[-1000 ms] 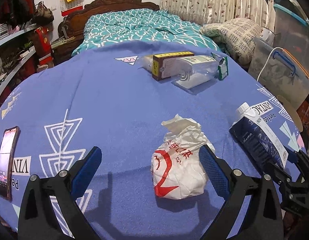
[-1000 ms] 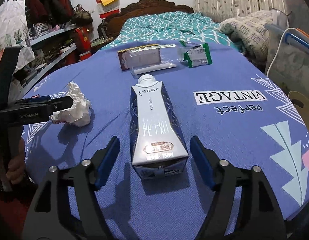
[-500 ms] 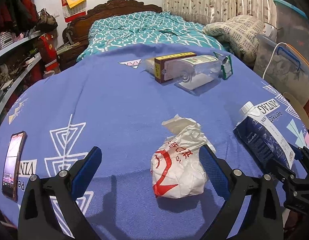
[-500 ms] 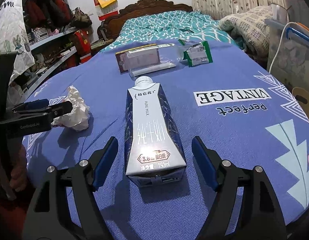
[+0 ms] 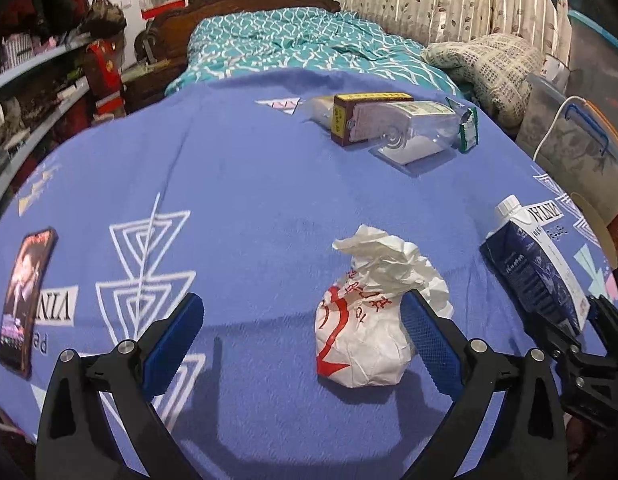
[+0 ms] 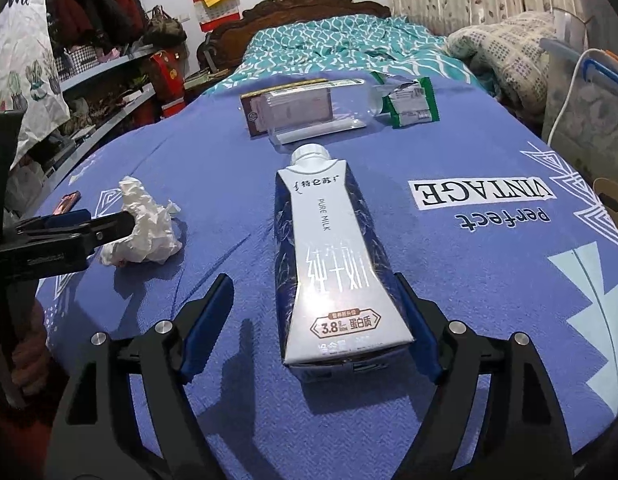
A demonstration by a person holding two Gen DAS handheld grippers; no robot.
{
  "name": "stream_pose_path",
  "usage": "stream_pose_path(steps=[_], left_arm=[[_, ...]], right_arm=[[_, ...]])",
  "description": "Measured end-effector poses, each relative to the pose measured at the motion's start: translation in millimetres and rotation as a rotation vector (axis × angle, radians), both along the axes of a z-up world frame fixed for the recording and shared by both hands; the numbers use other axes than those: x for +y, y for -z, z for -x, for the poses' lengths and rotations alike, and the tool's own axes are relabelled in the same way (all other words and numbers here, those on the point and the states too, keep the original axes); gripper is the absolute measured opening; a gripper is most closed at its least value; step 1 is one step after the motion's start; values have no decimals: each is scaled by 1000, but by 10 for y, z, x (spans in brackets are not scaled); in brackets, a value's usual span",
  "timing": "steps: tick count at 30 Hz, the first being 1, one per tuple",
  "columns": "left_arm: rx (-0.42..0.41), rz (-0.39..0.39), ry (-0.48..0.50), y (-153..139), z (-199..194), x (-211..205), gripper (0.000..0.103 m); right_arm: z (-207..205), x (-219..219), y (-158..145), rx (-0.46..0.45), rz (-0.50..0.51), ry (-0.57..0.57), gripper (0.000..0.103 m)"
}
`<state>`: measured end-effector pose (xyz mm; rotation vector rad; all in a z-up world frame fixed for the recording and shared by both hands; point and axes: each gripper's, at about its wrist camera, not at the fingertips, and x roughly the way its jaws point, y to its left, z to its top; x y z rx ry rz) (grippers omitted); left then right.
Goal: Collect trash
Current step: 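Close left gripper on the red-white plastic bag while right lifts the milk carton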
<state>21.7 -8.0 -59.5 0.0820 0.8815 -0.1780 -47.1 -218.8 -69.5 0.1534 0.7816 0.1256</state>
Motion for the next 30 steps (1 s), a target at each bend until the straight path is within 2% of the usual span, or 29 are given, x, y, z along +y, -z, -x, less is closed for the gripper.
stream_pose_path(steps=[7, 16, 30], left_arm=[[66, 71, 18, 85, 3, 127, 96], [92, 116, 43, 127, 24, 199, 96], [100, 134, 61, 141, 16, 228, 95]], right_arm=[[-12, 57, 3, 21, 21, 20, 80], [-50, 122, 7, 42, 53, 23, 81], [-84, 192, 14, 49, 64, 13, 81]])
